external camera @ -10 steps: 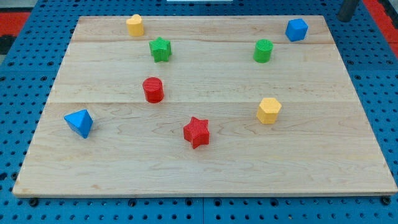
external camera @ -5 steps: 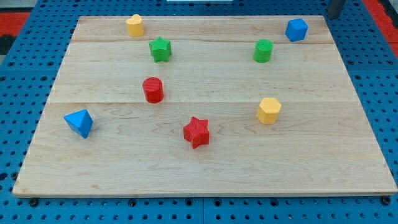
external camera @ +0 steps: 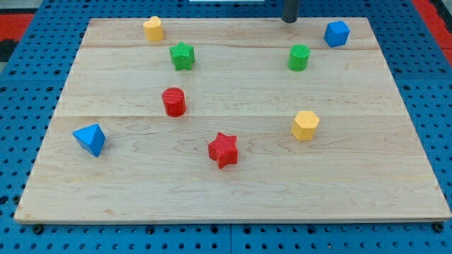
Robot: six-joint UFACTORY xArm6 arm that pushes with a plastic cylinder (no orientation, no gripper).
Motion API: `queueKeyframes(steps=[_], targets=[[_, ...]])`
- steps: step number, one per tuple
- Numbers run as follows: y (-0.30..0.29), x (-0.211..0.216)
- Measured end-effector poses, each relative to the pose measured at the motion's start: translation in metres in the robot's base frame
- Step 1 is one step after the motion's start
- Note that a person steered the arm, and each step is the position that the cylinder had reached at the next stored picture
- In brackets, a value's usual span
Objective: Nudge yellow heart a bit down
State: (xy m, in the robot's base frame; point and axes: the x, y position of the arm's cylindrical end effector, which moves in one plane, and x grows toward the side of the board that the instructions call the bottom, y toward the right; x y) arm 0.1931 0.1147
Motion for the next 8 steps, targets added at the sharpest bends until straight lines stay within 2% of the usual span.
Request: queueKeyframes(steps=[1,3,8], targets=[[-0.030,-0.001],[-0.048,-0.001],[-0.228,-0.001]])
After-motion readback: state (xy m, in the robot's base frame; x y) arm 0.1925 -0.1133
